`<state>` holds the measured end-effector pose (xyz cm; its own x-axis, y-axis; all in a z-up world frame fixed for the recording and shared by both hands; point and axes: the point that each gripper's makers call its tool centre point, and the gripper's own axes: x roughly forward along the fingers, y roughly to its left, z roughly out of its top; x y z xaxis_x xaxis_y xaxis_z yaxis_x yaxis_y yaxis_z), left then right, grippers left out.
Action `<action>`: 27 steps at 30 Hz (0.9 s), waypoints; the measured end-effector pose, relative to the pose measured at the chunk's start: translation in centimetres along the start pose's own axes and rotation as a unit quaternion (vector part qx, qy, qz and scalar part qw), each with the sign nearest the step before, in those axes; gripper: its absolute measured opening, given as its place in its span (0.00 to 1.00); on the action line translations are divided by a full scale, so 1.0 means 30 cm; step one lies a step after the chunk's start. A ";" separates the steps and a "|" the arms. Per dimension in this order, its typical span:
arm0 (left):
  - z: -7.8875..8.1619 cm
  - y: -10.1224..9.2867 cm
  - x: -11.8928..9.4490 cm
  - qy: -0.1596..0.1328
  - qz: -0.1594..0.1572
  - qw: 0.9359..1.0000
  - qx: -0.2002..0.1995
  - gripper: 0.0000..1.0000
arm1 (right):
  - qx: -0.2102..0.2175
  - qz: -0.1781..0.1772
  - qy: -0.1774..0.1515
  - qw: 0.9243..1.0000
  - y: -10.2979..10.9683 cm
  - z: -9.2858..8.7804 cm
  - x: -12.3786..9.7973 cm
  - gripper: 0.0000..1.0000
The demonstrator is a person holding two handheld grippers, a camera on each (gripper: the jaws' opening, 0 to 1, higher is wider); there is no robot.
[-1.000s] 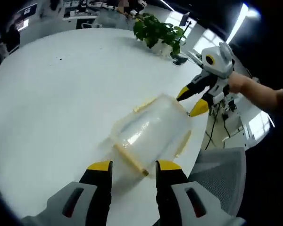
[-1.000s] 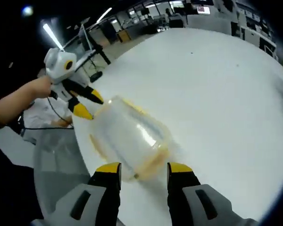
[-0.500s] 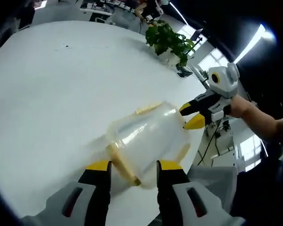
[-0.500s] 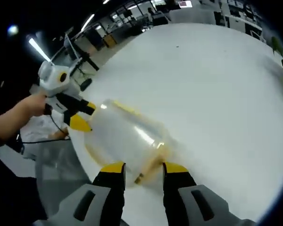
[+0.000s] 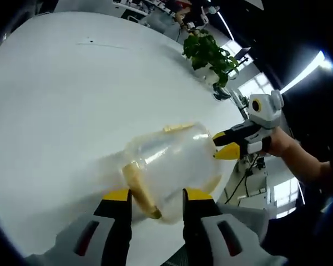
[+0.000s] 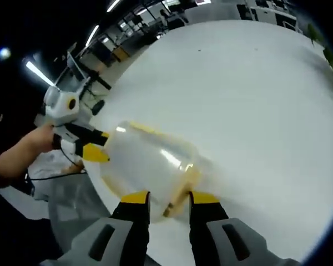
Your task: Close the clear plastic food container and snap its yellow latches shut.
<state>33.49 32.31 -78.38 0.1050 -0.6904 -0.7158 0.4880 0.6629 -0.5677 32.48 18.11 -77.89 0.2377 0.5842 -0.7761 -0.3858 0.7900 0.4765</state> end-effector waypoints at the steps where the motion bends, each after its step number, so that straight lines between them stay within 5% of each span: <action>1: 0.001 -0.001 0.001 0.000 0.000 1.000 0.001 0.34 | -0.001 0.000 0.002 1.000 0.000 0.000 0.001 0.25; 12: -0.003 -0.013 0.015 0.013 0.002 1.000 -0.008 0.31 | 0.024 0.020 -0.006 1.000 0.015 -0.008 0.000 0.23; 13: -0.023 -0.061 0.008 0.025 -0.038 0.999 -0.022 0.29 | 0.023 0.023 -0.009 0.999 0.016 -0.003 0.002 0.23; 14: -0.016 0.000 0.004 0.010 0.000 1.000 -0.006 0.29 | 0.026 0.023 -0.007 0.999 0.017 -0.005 0.000 0.23; 27: -0.006 -0.008 0.009 0.018 0.006 1.000 -0.019 0.32 | 0.020 0.018 -0.001 1.000 0.016 -0.014 -0.003 0.25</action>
<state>33.26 32.03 -78.51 0.0793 -0.6719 -0.7364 0.4537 0.6821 -0.5736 31.90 18.36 -77.76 0.2252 0.6133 -0.7571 -0.3586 0.7747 0.5208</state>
